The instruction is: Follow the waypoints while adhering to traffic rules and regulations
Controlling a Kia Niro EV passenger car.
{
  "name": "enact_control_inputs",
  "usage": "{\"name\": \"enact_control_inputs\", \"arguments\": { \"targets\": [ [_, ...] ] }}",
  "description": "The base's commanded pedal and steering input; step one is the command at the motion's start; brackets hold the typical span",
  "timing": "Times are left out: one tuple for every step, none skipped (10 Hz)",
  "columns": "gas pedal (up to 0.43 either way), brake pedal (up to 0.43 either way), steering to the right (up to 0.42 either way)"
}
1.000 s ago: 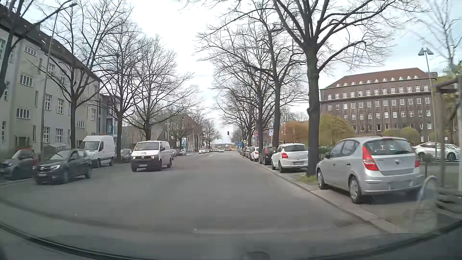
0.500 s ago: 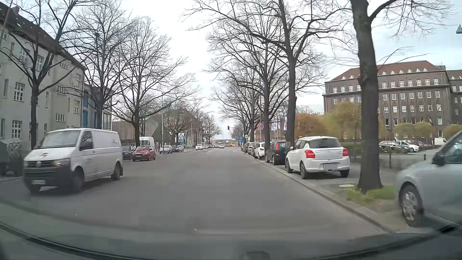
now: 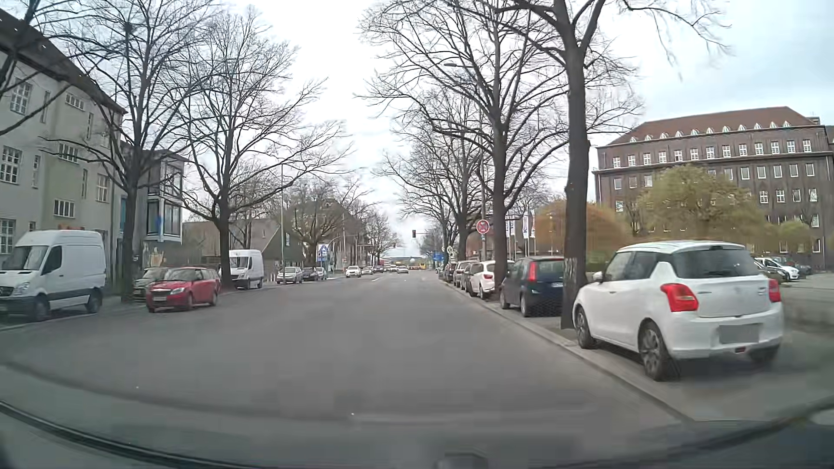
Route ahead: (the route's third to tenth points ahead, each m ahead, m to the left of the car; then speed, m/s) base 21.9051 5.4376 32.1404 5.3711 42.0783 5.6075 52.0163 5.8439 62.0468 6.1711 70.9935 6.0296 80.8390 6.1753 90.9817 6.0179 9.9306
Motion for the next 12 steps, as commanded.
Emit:
{"name": "enact_control_inputs", "arguments": {
  "targets": [
    [0.02,0.0,-0.005],
    [0.008,0.0,-0.005],
    [0.008,0.0,-0.005],
    [0.008,0.0,-0.005],
    [0.008,0.0,-0.005],
    [0.008,0.0,-0.005],
    [0.008,0.0,-0.005],
    [0.008,0.0,-0.005],
    [0.008,0.0,-0.005],
    [0.008,0.0,-0.005],
    [0.008,0.0,-0.005],
    [0.008,0.0,-0.005]
  ]
}}
